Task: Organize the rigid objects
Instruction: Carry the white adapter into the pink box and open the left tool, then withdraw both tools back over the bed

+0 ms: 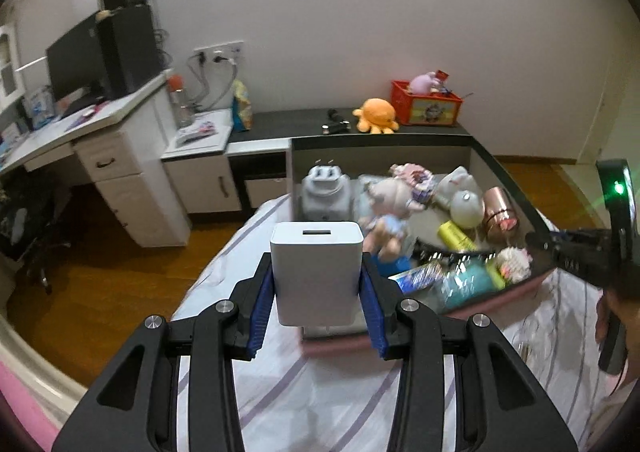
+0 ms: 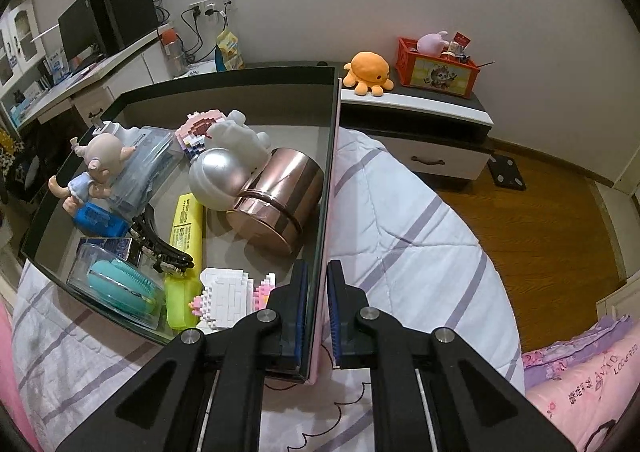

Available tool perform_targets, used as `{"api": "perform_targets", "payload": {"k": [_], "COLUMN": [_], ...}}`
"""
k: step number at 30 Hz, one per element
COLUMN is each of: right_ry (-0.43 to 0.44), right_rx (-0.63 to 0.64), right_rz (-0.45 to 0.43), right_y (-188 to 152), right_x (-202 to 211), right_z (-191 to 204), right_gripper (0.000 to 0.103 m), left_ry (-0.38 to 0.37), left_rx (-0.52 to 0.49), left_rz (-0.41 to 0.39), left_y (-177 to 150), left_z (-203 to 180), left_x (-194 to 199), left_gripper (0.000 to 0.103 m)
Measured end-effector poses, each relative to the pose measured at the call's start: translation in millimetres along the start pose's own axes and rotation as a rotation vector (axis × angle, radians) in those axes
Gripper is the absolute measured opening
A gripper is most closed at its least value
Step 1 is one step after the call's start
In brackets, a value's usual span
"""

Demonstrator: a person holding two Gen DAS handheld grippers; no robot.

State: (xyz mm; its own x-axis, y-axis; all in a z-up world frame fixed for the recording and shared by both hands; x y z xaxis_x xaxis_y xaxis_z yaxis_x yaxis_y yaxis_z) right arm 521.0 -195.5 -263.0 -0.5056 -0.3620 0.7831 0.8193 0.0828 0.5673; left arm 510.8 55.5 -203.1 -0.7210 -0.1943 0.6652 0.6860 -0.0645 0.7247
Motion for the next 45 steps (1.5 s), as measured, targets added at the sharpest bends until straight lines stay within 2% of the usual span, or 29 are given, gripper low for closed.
{"api": "perform_targets", "payload": {"k": [3,9,12,15,17,19,21,22,29,31,36,37,39,40,41,45], "right_ry": [0.003,0.005,0.008,0.013,0.013,0.013,0.019,0.021,0.022,0.024,0.032,0.022,0.005,-0.002,-0.011,-0.014], "right_rx": [0.001,0.003,0.005,0.002,0.002,0.003,-0.002,-0.004,-0.006,-0.007,-0.007,0.003,0.012,0.012,0.016,0.033], "right_rz": [0.001,0.002,0.002,0.001,0.001,0.002,0.000,0.000,-0.004,-0.008,-0.036,-0.049,-0.072,-0.092,-0.108,-0.175], "right_y": [0,0,0,0,0,0,-1,-1,-2,-3,-5,-7,-10,-12,-15,-39], "right_x": [-1,-1,-1,-1,0,-1,0,0,4,5,18,24,33,40,47,80], "right_z": [0,1,2,2,2,1,1,1,3,3,6,8,9,11,13,31], "right_gripper": [0.010,0.010,0.010,0.011,0.011,0.011,0.012,0.012,0.012,0.012,0.014,0.021,0.041,0.056,0.063,0.073], "left_ry": [-0.044,-0.020,0.034,0.027,0.048,0.055,0.061,0.065,0.095,0.114,0.105,0.108,0.112,0.108,0.112,0.111], "left_rx": [-0.004,-0.039,-0.077,-0.067,-0.074,-0.067,-0.048,-0.032,-0.002,-0.005,0.015,0.019,0.030,0.036,0.041,0.065], "left_rz": [0.035,0.060,0.058,0.062,0.044,0.026,-0.018,-0.039,-0.061,-0.052,-0.052,-0.051,-0.054,-0.059,-0.061,-0.092], "left_y": [9,10,10,10,10,12,15,17,18,13,-5,-9,-17,-23,-26,-47], "left_z": [-16,-32,-34,-32,-32,-30,-25,-21,-2,3,20,22,27,30,32,38], "left_x": [-20,-39,-48,-52,-50,-47,-40,-35,-21,-20,-6,-2,7,14,18,46], "left_gripper": [0.041,0.041,0.041,0.042,0.052,0.082,0.098,0.102,0.103,0.103,0.103,0.103,0.103,0.103,0.103,0.103]}}
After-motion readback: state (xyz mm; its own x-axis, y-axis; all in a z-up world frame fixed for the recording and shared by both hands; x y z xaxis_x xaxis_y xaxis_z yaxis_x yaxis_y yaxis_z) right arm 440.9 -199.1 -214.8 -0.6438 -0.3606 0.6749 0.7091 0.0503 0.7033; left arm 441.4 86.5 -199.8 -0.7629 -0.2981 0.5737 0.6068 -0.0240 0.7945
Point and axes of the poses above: each gripper's, at about its wrist camera, not at the fingertips, and x roughly against the way its jaws point, z to its left, y to its top, the point moved 5 cm from there along -x, roughly the way its jaws point, and after that the axes turned 15 degrees about y, right-handed, at the moved point
